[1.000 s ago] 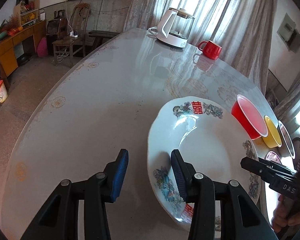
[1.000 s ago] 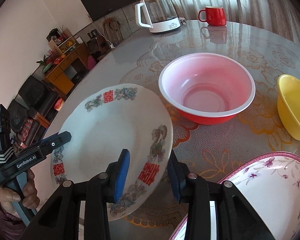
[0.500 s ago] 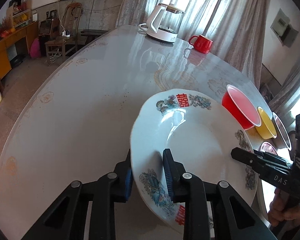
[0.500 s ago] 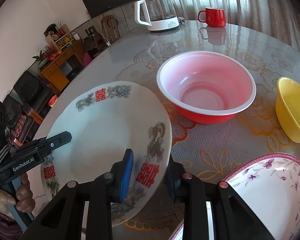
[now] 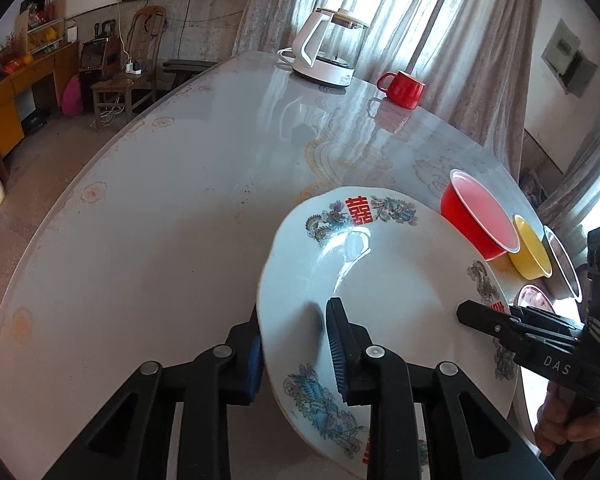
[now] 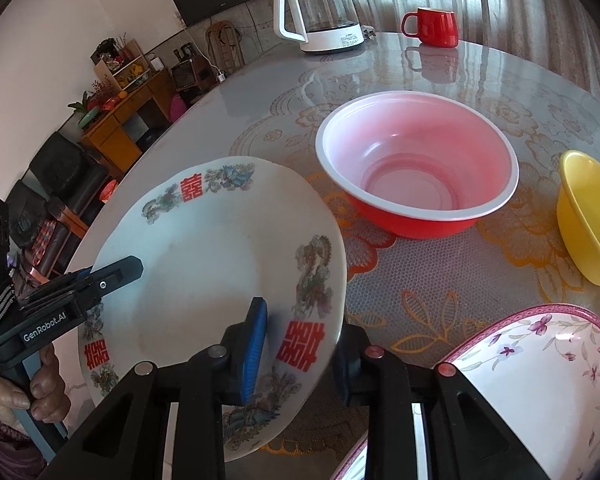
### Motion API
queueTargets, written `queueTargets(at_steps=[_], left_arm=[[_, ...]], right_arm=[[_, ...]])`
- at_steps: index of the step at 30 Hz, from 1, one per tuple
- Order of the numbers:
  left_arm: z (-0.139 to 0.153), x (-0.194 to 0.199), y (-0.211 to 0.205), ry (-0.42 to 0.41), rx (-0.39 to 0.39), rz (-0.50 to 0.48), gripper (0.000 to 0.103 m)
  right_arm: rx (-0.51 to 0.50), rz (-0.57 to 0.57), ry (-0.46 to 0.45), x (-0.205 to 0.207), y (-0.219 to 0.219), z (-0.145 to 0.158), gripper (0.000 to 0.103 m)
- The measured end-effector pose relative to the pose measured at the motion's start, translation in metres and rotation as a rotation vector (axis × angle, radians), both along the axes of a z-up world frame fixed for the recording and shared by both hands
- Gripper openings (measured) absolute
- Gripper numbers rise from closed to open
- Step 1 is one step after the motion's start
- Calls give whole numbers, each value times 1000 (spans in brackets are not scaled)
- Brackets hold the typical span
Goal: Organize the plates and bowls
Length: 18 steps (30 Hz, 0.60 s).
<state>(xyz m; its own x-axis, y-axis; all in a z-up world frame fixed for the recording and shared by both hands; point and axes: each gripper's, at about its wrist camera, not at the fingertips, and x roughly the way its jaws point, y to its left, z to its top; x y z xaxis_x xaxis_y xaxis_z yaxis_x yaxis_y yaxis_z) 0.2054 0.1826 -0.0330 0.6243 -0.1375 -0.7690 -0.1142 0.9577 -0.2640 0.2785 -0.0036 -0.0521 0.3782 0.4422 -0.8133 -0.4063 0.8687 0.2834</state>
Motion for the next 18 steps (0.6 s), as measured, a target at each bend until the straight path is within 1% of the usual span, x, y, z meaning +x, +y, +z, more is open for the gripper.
queueTargets(at_steps=[7, 14, 18], left_arm=[[11, -14, 2, -29, 4, -17, 26], [17, -25, 1, -57, 5, -16, 26], [24, -33, 2, -93, 3, -10, 26]], right_arm=[[31, 13, -30, -10, 0, 11, 28], [60, 16, -24, -17, 2, 10, 28], [77, 19, -34, -19, 2, 12, 28]])
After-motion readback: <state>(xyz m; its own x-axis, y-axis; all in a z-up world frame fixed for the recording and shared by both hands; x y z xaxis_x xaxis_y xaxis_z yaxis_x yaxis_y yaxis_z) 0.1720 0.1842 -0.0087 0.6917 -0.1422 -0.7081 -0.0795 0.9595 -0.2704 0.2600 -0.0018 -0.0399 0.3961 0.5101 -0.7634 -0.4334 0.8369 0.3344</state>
